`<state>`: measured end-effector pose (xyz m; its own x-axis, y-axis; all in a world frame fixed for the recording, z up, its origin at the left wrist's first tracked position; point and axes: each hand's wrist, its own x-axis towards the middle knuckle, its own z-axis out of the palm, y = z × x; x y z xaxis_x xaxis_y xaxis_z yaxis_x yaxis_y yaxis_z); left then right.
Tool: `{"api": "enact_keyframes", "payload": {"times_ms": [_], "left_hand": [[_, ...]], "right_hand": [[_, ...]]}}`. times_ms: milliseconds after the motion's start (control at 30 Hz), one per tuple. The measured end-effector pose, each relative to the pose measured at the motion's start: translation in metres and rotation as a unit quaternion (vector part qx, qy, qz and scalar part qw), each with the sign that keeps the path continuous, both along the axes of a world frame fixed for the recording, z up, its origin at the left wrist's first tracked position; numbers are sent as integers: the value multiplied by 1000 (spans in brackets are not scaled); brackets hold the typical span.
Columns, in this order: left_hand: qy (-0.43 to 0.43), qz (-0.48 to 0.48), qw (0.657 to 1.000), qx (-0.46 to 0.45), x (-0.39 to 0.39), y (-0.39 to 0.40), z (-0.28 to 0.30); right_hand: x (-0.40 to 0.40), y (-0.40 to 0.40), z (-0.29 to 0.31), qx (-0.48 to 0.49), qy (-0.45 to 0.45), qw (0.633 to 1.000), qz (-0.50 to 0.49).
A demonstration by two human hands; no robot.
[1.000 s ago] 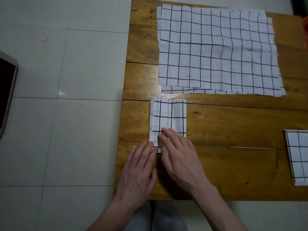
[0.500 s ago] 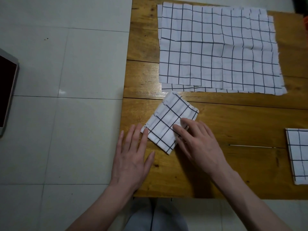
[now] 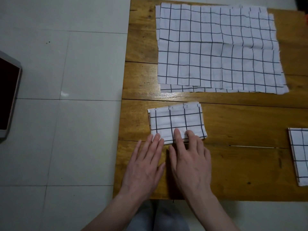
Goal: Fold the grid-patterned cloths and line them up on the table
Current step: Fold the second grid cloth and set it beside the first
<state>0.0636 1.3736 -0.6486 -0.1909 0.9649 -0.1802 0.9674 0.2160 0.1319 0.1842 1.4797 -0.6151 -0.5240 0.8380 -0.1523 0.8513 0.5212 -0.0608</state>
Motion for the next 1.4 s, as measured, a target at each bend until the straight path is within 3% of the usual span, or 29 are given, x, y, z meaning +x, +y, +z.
{"api": "enact_keyframes", "payload": {"times_ms": [200, 367, 867, 1400], "left_hand": [[-6, 17, 1000, 2, -3, 4, 3], [-9, 10, 1000, -8, 9, 5, 5], [-30, -8, 999, -22, -6, 0, -2], [-10, -44, 999, -14, -31, -8, -1]], "right_hand": [[21, 10, -3, -9, 63, 984, 164], [31, 11, -13, -49, 28, 969, 242], [42, 16, -26, -84, 6, 969, 233], [88, 38, -32, -64, 8, 990, 125]]}}
